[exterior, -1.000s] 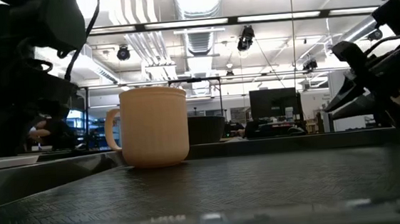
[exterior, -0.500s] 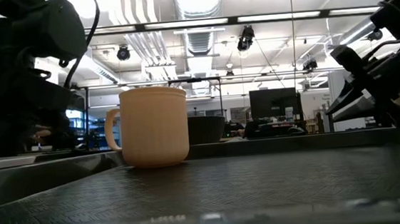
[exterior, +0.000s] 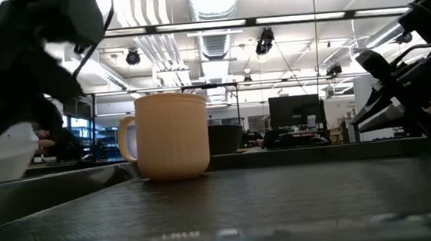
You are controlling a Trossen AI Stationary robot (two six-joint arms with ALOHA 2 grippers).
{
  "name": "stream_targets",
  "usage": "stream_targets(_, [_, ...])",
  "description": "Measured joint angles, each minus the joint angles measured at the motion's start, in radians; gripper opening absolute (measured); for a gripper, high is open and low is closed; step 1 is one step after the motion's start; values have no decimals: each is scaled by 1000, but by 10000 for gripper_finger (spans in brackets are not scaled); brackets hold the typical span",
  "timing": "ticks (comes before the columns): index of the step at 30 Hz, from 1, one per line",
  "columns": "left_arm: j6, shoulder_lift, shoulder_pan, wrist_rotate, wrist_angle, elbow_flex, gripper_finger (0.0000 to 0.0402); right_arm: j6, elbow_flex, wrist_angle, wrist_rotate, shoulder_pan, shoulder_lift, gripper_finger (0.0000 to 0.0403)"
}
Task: Set up tray
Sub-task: Put the white plate on the black tray
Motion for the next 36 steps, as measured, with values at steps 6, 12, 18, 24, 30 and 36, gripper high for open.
stream_targets(6, [-1, 0, 0, 32, -85, 180, 0, -59, 0, 0, -3, 0, 0, 68])
stream_targets(12, [-16, 0, 18, 36, -112, 365, 0, -70, 0, 0, -4, 0, -1, 68])
stream_targets(18, [-62, -1, 86, 3, -130, 480, 0, -70, 0, 4, -34, 0, -1, 68])
stream_targets(24, [-39, 60, 188, 0, -129, 591, 0, -205, -1, 188, -92, 14, -2, 68])
stream_targets(30, [70, 225, 257, 1, -152, 777, 0, -389, 0, 455, -93, 29, -7, 68])
stream_targets(36, [270, 510, 268, 5, -342, 1109, 0, -401, -1, 518, -158, 38, -28, 68])
